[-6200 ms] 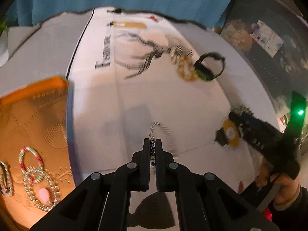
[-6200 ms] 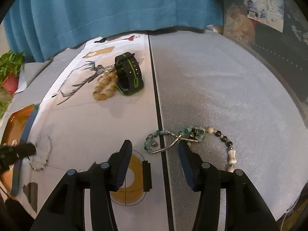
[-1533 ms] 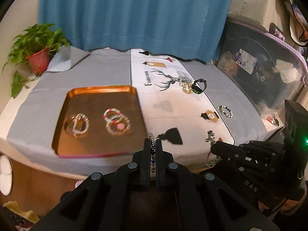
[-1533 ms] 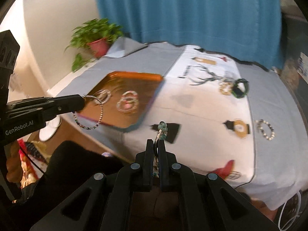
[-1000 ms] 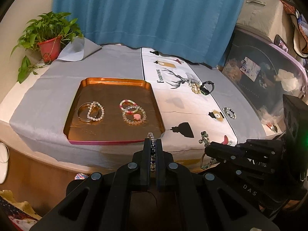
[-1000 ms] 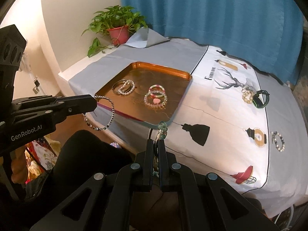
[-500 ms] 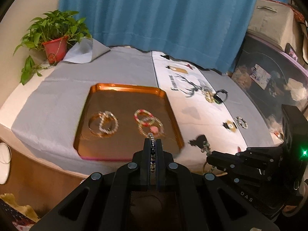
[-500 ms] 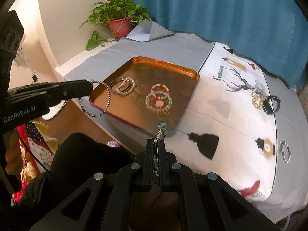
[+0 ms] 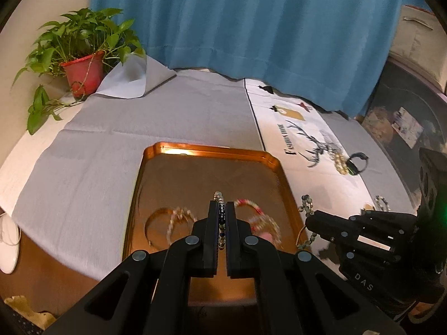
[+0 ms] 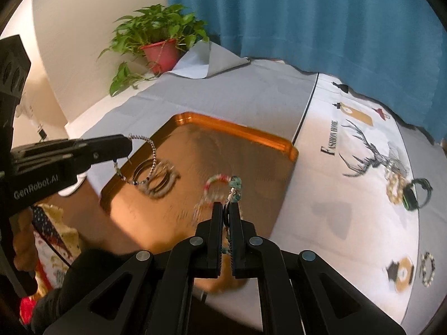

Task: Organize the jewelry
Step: 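Carry the chain bracelet and turquoise piece over the copper tray and release both, then withdraw both tools from the tray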

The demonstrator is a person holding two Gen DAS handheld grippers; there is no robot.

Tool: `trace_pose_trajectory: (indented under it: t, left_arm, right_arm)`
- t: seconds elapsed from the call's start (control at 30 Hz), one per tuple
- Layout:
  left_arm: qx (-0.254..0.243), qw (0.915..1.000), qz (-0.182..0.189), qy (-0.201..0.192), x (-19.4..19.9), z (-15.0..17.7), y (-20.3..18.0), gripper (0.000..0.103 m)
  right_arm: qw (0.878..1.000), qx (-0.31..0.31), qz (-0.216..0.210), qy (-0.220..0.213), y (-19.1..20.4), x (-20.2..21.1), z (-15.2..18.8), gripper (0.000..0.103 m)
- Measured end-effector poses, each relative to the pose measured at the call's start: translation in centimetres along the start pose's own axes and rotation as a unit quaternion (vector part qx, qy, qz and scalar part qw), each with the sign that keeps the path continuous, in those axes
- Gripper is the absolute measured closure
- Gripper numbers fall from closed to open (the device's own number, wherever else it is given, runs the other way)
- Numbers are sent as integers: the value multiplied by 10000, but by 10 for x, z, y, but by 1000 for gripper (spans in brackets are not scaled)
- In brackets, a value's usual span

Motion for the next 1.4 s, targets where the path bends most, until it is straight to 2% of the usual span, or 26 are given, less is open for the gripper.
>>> trace_pose_trajectory:
  t: [0.33, 0.43, 0.47, 0.5, 0.53, 0.57, 0.6, 0.63, 0.73, 0.87, 1.03, 1.4]
  left_arm:
    - [33, 9998, 3, 203, -46, -9, 18, 101]
    - [32, 9997, -106, 231, -53, -9, 22, 101]
    - [37, 9994, -278, 211, -55, -9, 24, 95]
    - [45, 9988, -427, 231, -56, -9, 27, 68]
    - [106, 9977, -587, 334, -59, -7, 32, 41]
    - [181, 9963, -724, 434, -61, -6, 36, 4]
    - [308, 9950, -862, 403, -60, -3, 41, 3]
    - [377, 9949, -844, 405, -60, -1, 44, 3]
    - [631, 9940, -665, 602, -59, 13, 49, 2]
    - [682, 9917, -760, 777, -45, 34, 41, 2]
    - [502, 9916, -913, 772, -6, 59, 12, 2]
    - [-99, 9956, -761, 540, 73, 92, -61, 2]
  right_arm:
    - [9999, -106, 40, 90, -7, -50, -26, 98]
    - [9998, -125, 86, 90, -9, -57, -27, 98]
    - [9998, -130, 156, 55, -10, -58, -28, 97]
    - [9996, -131, 241, -6, -11, -59, -29, 95]
    - [9994, -131, 306, -16, -11, -60, -30, 85]
    - [9992, -133, 373, 33, -12, -62, -29, 74]
    - [9991, -159, 367, 106, -12, -63, -28, 43]
    - [9992, -191, 318, 124, -13, -62, -26, 29]
    - [9995, -136, 271, 107, -12, -54, -16, 28]
    - [9993, -38, 324, 209, -9, -38, 8, 28]
    - [9989, -13, 426, 178, -9, 0, 38, 28]
    - [9982, -195, 551, -96, -14, 98, 98, 28]
Point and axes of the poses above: each gripper's, at about its wrist camera, not at the fingertips, and x roughly against the way its jaws point, y to its left, z to its underside, the point moved 5 cm from there along -x, roughly the way its jaws point, and after that the axes turned 13 degrees about -x, right-handed, at the moved point
